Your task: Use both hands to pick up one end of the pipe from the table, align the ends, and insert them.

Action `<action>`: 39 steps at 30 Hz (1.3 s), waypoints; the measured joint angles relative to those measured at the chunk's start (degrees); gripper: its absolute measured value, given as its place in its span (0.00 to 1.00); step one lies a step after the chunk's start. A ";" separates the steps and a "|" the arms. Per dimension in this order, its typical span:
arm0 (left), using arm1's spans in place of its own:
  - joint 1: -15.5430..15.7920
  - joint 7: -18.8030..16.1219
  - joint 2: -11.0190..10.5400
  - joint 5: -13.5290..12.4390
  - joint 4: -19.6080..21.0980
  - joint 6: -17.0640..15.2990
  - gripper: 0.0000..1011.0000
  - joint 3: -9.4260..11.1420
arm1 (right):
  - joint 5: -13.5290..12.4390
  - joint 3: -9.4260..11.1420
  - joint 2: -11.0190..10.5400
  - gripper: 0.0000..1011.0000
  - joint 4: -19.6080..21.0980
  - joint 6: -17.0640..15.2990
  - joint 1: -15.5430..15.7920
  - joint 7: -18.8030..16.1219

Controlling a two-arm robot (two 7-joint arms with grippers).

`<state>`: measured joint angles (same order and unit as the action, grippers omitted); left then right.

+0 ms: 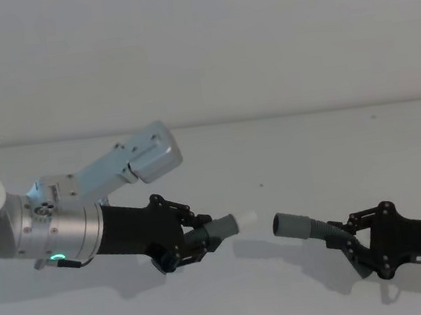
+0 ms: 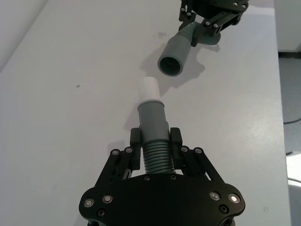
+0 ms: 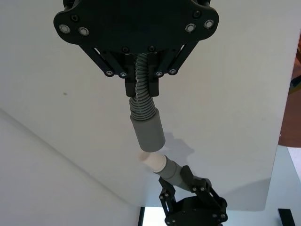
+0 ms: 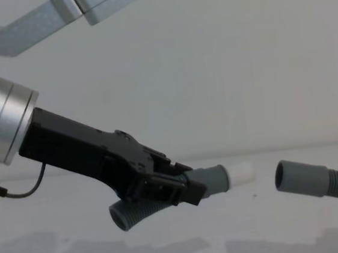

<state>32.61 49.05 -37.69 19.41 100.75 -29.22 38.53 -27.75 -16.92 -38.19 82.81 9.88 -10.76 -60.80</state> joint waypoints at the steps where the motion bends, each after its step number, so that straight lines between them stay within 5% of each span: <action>1: 0.00 0.00 0.00 0.00 0.00 0.00 0.35 0.00 | 0.09 -0.19 -0.03 0.13 -0.14 0.10 -0.15 -0.10; 39: 4.52 4.40 -0.38 1.55 -2.26 0.22 0.35 3.83 | 0.75 -3.08 -0.58 0.13 -2.26 1.64 -2.32 0.05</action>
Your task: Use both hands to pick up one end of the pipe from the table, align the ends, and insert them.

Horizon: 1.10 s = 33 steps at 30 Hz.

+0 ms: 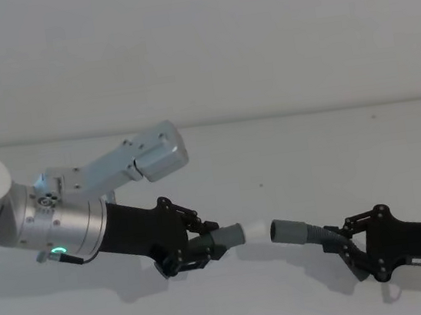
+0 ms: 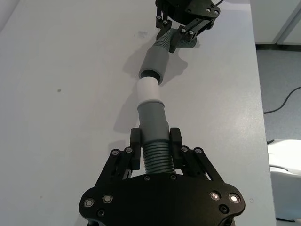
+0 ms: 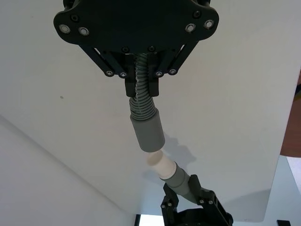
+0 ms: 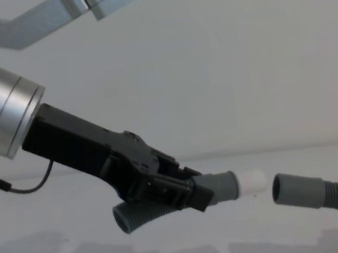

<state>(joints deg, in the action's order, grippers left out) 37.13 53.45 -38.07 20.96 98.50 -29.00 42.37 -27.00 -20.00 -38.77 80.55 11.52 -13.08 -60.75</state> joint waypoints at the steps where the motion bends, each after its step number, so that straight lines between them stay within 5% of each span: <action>1: 0.05 0.03 0.04 0.04 -0.07 0.00 0.35 0.05 | -0.04 -0.06 -0.01 0.13 -0.03 0.03 -0.03 -0.03; 33: 2.20 0.41 0.77 1.84 -2.88 -0.38 0.35 1.79 | -1.99 -1.71 -0.10 0.13 -1.71 1.07 -1.60 -1.08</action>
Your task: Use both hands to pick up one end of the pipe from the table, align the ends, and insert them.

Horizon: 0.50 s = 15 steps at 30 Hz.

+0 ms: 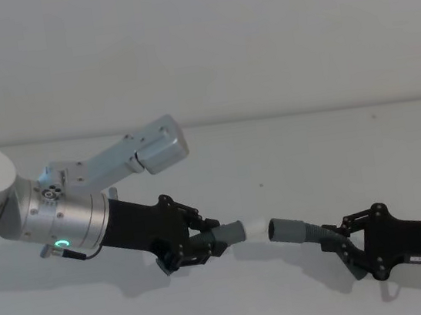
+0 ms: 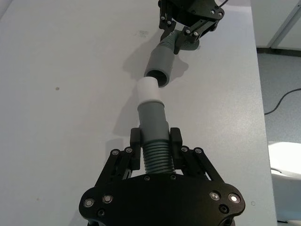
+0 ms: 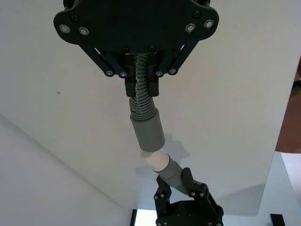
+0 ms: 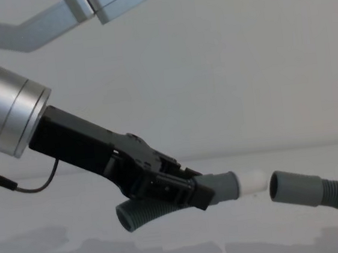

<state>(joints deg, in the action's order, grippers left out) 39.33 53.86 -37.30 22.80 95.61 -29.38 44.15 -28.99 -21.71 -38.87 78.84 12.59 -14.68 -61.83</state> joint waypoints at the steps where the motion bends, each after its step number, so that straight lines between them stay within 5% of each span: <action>1: 0.04 0.01 -0.01 0.04 -0.03 0.02 0.35 0.02 | 0.09 -0.19 0.02 0.13 -0.25 0.11 -0.16 -0.02; 15: 0.88 0.57 -0.33 0.82 -0.48 0.16 0.35 0.77 | 0.51 -1.14 0.17 0.13 -1.45 0.50 -1.02 0.14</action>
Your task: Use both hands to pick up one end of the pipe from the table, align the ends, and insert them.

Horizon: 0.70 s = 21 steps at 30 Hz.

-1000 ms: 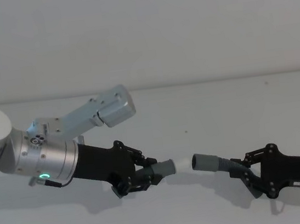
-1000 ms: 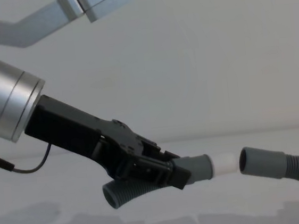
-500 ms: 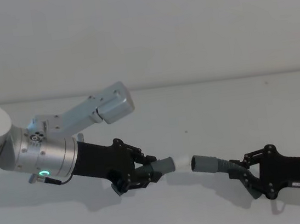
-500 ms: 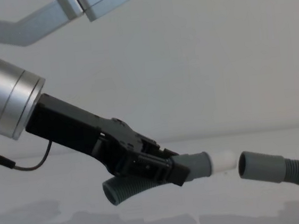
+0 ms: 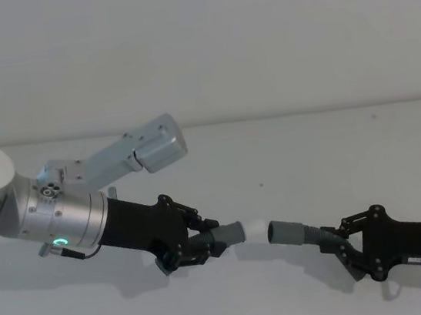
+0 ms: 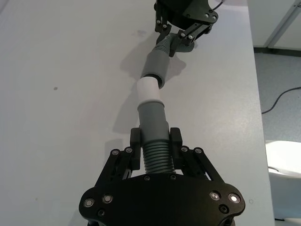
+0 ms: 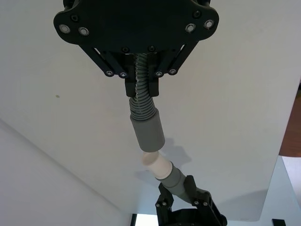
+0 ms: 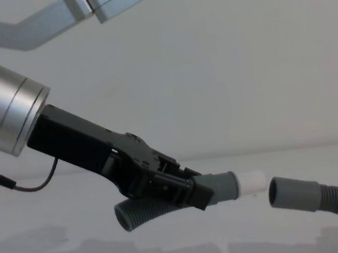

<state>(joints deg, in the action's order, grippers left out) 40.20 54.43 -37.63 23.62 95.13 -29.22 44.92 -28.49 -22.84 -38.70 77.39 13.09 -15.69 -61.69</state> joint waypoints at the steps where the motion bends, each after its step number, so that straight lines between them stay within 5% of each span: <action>1: 0.03 0.04 -0.02 0.06 -0.01 0.00 0.35 0.04 | -0.01 -0.03 0.00 0.13 -0.01 0.00 -0.03 0.03; 21: 0.36 -0.14 -0.35 1.29 -0.09 0.00 0.35 0.84 | -1.38 -0.79 -0.48 0.13 0.48 0.00 -0.25 -0.07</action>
<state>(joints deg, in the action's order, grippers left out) 40.57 54.29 -37.98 24.91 95.04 -29.22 45.76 -29.87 -23.63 -39.18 77.87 13.09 -15.95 -61.76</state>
